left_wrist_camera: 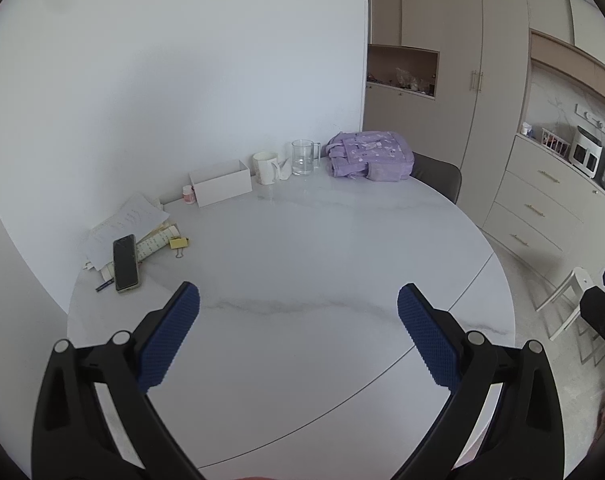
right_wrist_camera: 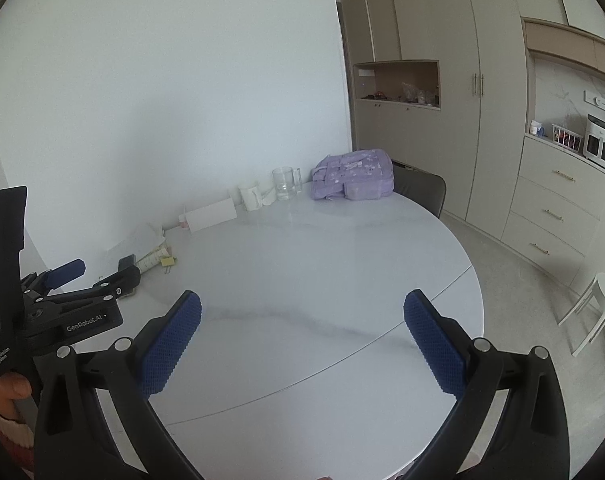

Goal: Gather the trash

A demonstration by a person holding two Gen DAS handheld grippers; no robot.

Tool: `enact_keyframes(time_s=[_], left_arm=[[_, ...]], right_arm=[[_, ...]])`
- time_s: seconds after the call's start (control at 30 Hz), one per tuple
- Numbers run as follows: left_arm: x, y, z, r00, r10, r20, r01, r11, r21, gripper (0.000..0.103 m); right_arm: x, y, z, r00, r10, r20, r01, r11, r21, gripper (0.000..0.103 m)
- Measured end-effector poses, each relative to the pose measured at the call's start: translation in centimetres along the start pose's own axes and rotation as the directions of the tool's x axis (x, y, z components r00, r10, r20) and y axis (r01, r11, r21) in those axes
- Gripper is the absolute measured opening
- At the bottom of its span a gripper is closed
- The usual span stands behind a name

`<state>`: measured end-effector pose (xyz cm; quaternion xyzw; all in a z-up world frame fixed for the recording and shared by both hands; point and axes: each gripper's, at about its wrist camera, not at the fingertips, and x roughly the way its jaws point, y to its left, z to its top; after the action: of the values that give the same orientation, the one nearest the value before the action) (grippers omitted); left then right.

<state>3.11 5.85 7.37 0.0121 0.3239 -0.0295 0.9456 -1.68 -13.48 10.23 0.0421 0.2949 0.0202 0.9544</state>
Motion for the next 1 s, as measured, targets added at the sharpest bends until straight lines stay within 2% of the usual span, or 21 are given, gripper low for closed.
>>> enact_keyframes(time_s=[1.0], left_arm=[[0.67, -0.92, 0.06, 1.000, -0.005, -0.011, 0.005, 1.000, 0.030, 0.095]], right_arm=[[0.62, -0.51, -0.59, 1.000, 0.002, -0.022, -0.002, 1.000, 0.013, 0.101]])
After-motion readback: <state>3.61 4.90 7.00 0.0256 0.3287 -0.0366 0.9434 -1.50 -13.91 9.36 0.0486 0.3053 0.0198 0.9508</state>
